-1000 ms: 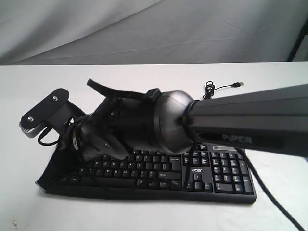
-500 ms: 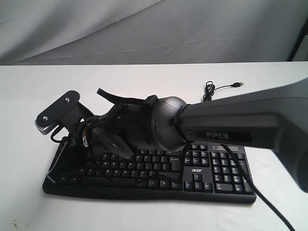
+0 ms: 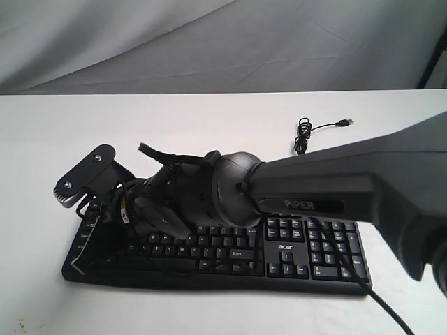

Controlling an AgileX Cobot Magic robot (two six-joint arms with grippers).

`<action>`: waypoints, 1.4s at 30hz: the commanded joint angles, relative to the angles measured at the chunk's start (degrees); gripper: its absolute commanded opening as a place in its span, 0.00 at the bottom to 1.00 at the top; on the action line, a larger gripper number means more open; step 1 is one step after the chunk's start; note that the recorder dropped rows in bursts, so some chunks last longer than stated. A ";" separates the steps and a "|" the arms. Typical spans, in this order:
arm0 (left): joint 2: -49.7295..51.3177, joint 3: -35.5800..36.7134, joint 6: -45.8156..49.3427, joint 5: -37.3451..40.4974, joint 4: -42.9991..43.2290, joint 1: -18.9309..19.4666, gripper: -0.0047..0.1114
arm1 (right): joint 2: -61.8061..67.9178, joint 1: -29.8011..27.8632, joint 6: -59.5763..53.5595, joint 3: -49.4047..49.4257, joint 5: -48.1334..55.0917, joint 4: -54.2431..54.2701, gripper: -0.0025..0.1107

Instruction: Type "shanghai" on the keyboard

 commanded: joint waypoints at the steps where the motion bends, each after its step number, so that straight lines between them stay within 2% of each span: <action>1: -0.20 0.25 -0.16 -0.27 0.04 -0.20 0.04 | 0.66 0.01 -0.74 -0.41 -1.60 0.38 0.02; 8: -0.20 0.25 -0.16 -0.27 0.04 -0.20 0.04 | 2.37 0.01 -0.74 -0.41 -4.13 0.26 0.02; 42: -0.20 0.25 -0.16 -0.27 0.04 -0.20 0.04 | 3.22 -0.75 -2.30 -0.41 -1.99 -0.70 0.02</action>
